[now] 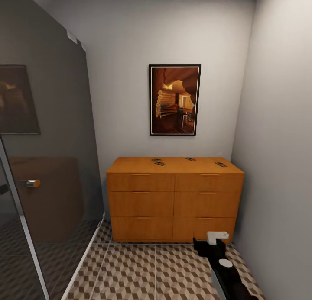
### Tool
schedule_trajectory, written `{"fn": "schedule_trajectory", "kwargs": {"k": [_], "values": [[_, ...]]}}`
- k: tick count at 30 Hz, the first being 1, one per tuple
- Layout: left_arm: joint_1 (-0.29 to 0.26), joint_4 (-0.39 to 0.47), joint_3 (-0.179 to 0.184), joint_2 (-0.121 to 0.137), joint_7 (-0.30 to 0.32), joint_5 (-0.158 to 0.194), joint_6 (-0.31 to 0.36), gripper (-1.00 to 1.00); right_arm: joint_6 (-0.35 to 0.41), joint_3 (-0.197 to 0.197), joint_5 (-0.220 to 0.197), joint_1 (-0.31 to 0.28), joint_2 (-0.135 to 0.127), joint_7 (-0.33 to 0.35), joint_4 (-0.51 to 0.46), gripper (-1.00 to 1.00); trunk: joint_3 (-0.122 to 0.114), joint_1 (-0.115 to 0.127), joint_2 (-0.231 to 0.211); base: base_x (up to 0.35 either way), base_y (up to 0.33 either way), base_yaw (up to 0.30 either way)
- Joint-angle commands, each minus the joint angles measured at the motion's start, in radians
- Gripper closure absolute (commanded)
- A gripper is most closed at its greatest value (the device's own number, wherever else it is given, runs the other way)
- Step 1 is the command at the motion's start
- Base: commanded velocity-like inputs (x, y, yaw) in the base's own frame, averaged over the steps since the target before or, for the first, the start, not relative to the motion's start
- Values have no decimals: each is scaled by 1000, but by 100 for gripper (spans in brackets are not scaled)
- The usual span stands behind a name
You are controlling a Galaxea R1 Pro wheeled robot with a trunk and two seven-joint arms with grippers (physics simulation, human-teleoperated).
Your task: Take the four mousetraps from the cabinet in the bathroom and place them on the bathroom floor. Make sure all four end up on the same floor surface, and ensure that at least two of them are either under or directly next to the same bathroom sink.
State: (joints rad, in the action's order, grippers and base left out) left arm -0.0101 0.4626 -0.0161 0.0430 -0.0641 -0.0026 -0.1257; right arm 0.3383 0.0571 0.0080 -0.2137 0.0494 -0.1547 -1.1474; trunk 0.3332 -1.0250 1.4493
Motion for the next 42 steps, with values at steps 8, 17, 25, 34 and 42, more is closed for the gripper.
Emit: {"fn": "schedule_trajectory", "kwargs": {"k": [8, 17, 25, 34, 42], "values": [[-1, -1, 1, -2, -2, 0, -3, -100, 366, 1, -3, -276, 0, -8, -160, -100, 1, 0, 1, 0, 0, 0], [-1, -4, 1, -3, -2, 0, -3, -100, 596, 2, -5, -628, 5, -7, -149, -100, 1, 0, 1, 0, 0, 0], [-1, -5, 1, -4, -2, 0, -3, -100, 639, 3, -6, -1095, 44, -2, 256, -100, 1, 0, 1, 0, 0, 0], [-1, -6, 2, -7, -2, 0, -3, -100, 630, 6, -11, -1306, 125, 39, 549, -100, 1, 0, 1, 0, 0, 0], [-1, -12, 2, -8, -2, 0, -3, -100, 595, 7, -5, -1319, 125, 320, 620, -100, 1, 0, 1, 0, 0, 0]]}}
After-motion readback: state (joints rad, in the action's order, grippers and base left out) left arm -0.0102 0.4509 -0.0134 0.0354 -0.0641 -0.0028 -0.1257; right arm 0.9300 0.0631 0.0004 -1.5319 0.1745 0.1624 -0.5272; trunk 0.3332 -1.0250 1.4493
